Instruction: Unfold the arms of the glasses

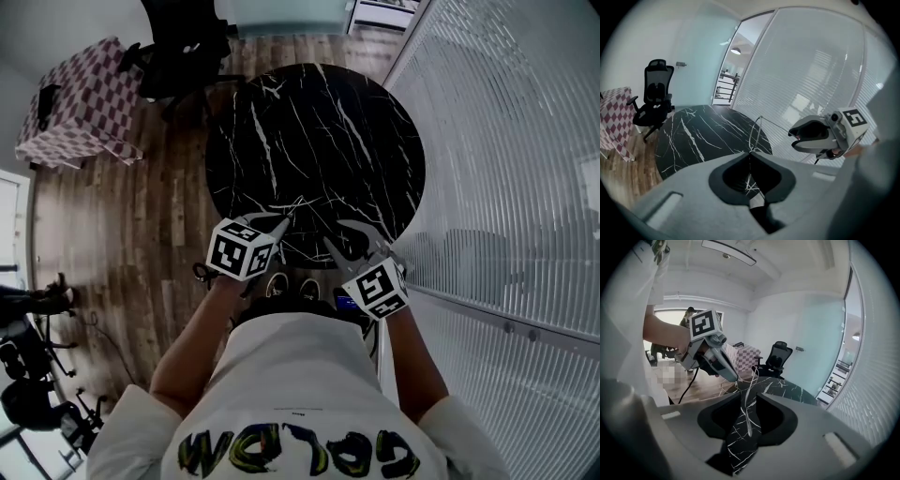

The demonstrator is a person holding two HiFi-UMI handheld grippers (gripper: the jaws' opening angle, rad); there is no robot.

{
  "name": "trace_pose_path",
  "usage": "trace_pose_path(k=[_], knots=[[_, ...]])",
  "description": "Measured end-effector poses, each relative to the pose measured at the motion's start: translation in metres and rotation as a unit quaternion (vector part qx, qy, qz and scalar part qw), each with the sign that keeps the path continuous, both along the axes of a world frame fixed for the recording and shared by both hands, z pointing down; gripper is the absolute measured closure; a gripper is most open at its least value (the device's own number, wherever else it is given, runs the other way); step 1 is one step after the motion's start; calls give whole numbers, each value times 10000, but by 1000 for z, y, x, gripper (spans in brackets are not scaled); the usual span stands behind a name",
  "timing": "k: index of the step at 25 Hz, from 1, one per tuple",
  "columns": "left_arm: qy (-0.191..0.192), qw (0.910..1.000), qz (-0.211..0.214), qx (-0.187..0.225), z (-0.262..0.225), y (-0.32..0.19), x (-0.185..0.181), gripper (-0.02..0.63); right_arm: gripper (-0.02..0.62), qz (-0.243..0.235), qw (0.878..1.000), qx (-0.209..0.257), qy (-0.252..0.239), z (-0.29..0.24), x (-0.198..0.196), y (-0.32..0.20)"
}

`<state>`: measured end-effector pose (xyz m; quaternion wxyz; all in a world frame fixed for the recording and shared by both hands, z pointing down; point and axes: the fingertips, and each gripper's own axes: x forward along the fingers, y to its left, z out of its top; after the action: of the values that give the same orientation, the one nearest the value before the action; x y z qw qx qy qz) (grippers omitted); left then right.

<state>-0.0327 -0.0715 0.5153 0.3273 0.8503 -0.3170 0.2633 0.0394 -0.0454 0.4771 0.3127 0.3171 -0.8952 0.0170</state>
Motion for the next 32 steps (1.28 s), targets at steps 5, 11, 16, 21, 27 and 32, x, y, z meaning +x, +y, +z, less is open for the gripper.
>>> trace_pose_path(k=[5, 11, 16, 21, 27, 32], knots=[[-66, 9998, 45, -168, 18, 0, 7, 598, 446, 1, 9991, -268, -327, 12, -2, 5], [-292, 9989, 119, -348, 52, -5, 15, 598, 436, 261, 9986, -273, -373, 24, 3, 0], [-597, 9959, 205, -645, 95, -12, 20, 598, 444, 308, 9981, -409, -352, 38, -2, -2], [-864, 9915, 278, -934, 129, -12, 20, 598, 561, 456, 9963, -672, -268, 63, -5, -8], [-1111, 9867, 326, -1140, 158, -15, 21, 597, 594, 695, 9915, -1073, -224, 98, -2, -19], [-1339, 9809, 362, -1367, 185, -17, 20, 597, 594, 818, 9870, -1366, -199, 123, 1, -24]])
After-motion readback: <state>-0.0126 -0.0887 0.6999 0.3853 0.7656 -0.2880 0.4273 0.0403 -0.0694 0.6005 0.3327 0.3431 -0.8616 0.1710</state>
